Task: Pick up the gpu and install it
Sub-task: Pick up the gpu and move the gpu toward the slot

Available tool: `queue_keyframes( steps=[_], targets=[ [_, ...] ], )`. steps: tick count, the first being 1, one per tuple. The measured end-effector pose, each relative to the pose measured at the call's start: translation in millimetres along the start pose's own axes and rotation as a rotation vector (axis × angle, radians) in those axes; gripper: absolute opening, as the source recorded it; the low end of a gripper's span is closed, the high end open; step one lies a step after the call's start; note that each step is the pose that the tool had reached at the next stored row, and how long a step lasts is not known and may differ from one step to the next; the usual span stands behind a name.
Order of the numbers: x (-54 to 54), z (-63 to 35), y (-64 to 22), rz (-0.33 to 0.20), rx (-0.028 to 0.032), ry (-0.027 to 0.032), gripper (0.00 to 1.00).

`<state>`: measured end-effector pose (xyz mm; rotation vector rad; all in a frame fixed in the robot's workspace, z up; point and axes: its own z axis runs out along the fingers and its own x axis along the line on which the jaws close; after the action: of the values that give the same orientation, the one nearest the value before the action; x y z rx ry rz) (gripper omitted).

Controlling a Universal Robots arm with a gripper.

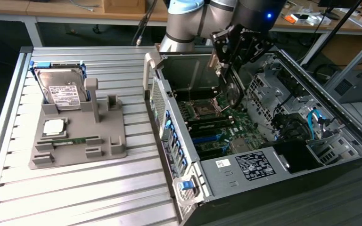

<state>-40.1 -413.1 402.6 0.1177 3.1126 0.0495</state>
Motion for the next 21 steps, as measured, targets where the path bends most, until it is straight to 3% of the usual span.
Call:
queue_keyframes(
  steps=[21],
  targets=[
    [-15.1,4.7,0.8,0.0,0.0013,-0.0001,0.27]
  ],
)
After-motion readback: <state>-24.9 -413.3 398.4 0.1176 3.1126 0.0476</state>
